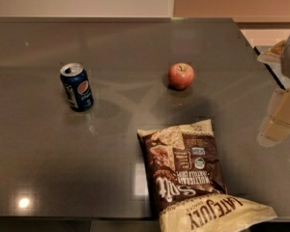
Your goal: Move brown chip bag near pepsi can
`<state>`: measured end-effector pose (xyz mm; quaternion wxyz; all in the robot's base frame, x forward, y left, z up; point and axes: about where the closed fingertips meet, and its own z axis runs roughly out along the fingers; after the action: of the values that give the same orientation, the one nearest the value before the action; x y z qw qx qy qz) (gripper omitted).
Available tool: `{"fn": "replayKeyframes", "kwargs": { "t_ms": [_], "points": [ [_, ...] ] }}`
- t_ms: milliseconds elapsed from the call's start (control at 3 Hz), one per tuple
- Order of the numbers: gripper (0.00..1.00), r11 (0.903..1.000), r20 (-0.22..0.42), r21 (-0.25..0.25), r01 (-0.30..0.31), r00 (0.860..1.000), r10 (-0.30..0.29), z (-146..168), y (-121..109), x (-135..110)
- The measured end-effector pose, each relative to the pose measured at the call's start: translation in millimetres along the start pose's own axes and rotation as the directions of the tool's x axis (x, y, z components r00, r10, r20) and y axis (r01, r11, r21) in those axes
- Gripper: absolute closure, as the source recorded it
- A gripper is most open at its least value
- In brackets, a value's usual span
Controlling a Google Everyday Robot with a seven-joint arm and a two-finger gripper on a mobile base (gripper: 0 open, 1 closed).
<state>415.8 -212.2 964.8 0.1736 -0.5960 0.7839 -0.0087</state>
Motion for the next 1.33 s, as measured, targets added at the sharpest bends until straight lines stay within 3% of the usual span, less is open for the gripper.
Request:
{"fn": "replayKeyframes", "kwargs": {
  "t_ms": [333,667,1000,1333],
  "points": [
    [0.0,0.9994,0.053,-0.034,0.009,0.999,-0.008,7,25,1],
    [0.0,0.9958,0.122,-0.057,0.071,0.99,-0.064,15,56,-2],
    [0.0,0.9858,0.174,-0.055,0.158,0.974,-0.147,22,86,-5],
    [0.0,0.9696,0.205,-0.019,0.244,0.95,-0.235,30,112,-8]
  ]
}}
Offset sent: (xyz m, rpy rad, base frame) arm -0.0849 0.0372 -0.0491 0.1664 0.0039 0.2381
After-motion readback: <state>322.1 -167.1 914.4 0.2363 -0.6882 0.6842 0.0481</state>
